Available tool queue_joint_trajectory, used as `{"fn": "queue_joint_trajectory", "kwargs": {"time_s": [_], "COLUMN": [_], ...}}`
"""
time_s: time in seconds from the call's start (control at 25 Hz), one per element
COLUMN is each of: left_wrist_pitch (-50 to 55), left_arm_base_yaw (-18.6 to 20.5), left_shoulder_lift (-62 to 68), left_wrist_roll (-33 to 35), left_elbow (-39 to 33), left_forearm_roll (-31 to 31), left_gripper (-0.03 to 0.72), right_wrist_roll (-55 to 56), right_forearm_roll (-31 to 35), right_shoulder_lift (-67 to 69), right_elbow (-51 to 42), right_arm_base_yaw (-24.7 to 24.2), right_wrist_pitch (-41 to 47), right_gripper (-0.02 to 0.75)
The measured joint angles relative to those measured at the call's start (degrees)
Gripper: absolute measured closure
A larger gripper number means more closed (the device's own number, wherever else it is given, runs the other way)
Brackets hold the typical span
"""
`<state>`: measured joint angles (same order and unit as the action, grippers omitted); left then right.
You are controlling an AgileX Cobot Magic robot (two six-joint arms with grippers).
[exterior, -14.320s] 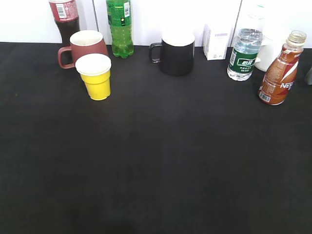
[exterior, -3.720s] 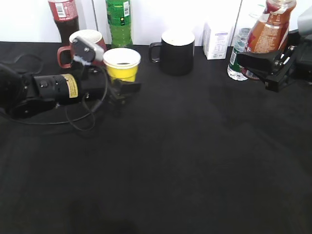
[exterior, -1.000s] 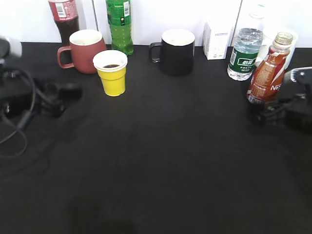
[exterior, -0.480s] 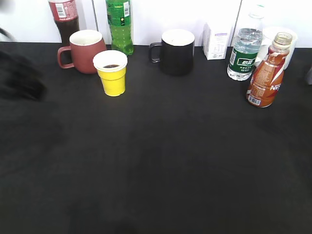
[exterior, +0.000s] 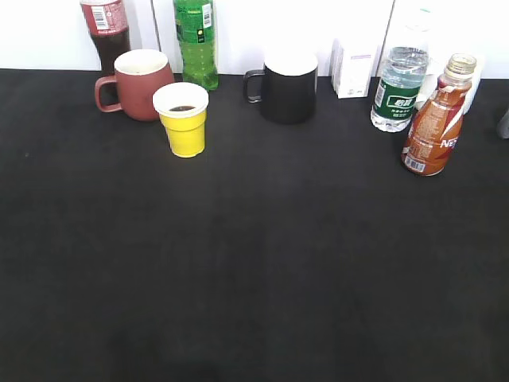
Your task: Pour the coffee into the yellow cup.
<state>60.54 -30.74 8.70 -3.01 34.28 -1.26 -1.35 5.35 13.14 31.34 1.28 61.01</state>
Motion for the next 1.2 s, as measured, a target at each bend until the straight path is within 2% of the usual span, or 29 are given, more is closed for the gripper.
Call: {"fn": "queue_joint_trajectory", "kwargs": {"time_s": [0.12, 0.6, 0.68, 0.88, 1.0, 1.08, 1.2], "left_wrist_pitch": [0.7, 0.7, 0.7, 0.6, 0.6, 0.6, 0.6], "left_arm_base_yaw": [0.0, 0.5, 4.5, 19.4, 26.2, 28.7, 29.5], "left_shoulder_lift": [-2.4, -2.4, -2.5, -4.3, -8.3, -9.1, -9.1], "left_wrist_roll": [1.8, 1.9, 1.9, 1.9, 1.9, 1.9, 1.9], "left_elbow": [-4.2, -4.3, -4.3, -4.3, -4.3, -4.4, -4.4], "left_forearm_roll": [0.3, 0.6, 0.6, 0.6, 0.6, 0.6, 0.6], "left_gripper": [0.253, 0.265, 0.265, 0.27, 0.289, 0.316, 0.366], "right_wrist_roll": [0.0, 0.0, 0.0, 0.0, 0.0, 0.0, 0.0], "right_forearm_roll": [-1.3, -1.5, -1.4, -1.3, -1.3, -1.3, -1.3], "right_shoulder_lift": [-3.0, -3.1, -4.4, -12.5, -13.6, -13.6, -13.6], "right_elbow": [-2.5, -2.5, -2.5, -2.5, -2.5, -2.5, -2.5], "right_arm_base_yaw": [0.0, 0.0, 0.0, 0.0, 0.0, 0.0, 0.0], "right_wrist_pitch": [-0.5, -0.7, -0.8, -1.1, -1.1, -1.1, -1.1], "right_gripper": [0.164, 0.166, 0.167, 0.167, 0.167, 0.168, 0.168]}}
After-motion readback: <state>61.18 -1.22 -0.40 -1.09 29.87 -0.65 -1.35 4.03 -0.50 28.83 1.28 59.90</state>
